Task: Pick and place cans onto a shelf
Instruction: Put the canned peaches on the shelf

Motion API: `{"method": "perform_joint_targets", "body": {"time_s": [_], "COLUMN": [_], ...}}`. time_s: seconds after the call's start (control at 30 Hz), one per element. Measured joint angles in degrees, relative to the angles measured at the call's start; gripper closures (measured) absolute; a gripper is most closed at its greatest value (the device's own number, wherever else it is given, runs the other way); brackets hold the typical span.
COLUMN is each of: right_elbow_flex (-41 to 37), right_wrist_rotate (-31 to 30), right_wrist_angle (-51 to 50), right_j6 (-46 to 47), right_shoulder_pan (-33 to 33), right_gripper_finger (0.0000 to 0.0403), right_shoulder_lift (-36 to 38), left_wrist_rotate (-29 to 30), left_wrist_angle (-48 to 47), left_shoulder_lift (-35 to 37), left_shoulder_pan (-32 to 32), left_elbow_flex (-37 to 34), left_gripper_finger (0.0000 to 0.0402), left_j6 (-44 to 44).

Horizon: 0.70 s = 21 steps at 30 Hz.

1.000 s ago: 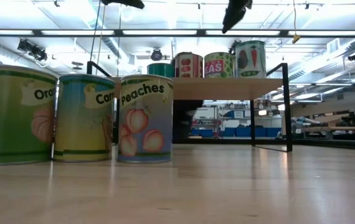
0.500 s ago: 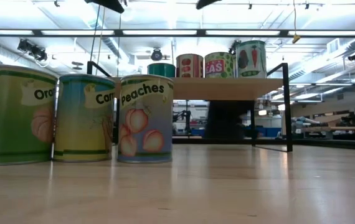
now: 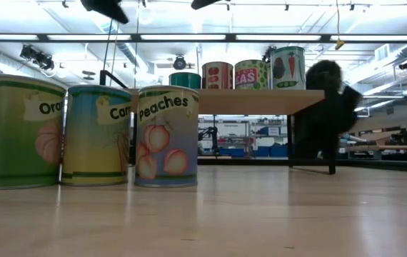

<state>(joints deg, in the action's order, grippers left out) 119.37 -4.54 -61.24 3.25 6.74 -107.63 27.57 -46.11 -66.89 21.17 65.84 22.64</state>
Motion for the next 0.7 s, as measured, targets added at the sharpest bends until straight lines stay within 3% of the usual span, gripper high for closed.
{"method": "perform_joint_targets", "body": {"time_s": [0.4,0.7], "right_elbow_flex": [0.0,1.7], "right_wrist_rotate": [-2.33,-2.8], "right_wrist_angle": [4.13,9.28], "right_j6": [8.31,10.29], "right_shoulder_pan": [6.73,7.1], "right_gripper_finger": [0.0022,0.0027], "right_shoulder_lift": [-4.62,-6.43], "left_wrist_rotate": [3.12,6.71], "left_wrist_angle": [12.61,14.19], "left_shoulder_lift": [10.83,18.08], "left_shoulder_pan": [5.14,5.48], "left_elbow_flex": [-14.15,-17.86], "left_gripper_finger": [0.0089,0.0089], "left_j6": [8.25,9.86]}}
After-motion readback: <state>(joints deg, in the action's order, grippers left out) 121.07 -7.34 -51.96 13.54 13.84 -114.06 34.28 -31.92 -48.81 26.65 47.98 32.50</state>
